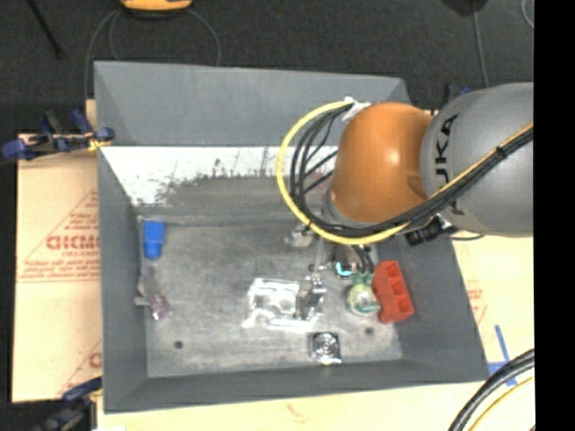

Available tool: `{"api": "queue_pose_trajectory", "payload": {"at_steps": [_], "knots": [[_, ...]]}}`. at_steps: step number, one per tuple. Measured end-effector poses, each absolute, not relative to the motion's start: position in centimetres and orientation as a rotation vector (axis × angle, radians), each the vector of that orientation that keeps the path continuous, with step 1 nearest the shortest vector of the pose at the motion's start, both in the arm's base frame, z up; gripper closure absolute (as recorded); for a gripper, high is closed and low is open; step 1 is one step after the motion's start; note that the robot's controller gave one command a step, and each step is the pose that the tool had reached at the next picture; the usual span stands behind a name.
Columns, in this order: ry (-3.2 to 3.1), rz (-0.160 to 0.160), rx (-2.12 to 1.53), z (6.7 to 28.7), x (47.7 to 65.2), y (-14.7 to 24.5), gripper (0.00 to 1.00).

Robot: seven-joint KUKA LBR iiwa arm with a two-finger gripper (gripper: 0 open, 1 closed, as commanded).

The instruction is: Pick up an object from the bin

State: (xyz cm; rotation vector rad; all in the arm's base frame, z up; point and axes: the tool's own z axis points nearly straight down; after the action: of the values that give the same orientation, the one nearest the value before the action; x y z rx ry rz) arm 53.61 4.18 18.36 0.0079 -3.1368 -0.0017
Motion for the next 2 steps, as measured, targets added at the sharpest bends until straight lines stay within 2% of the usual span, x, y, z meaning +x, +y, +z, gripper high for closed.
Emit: {"api": "queue_pose_trajectory", "payload": {"at_steps": [1, 2], "knots": [[-3.149, -0.006, -0.111, 8.4, 51.9, 4.4, 0.00], [-3.137, 0.003, 0.211, 7.3, 55.1, 3.7, 0.00]]}}
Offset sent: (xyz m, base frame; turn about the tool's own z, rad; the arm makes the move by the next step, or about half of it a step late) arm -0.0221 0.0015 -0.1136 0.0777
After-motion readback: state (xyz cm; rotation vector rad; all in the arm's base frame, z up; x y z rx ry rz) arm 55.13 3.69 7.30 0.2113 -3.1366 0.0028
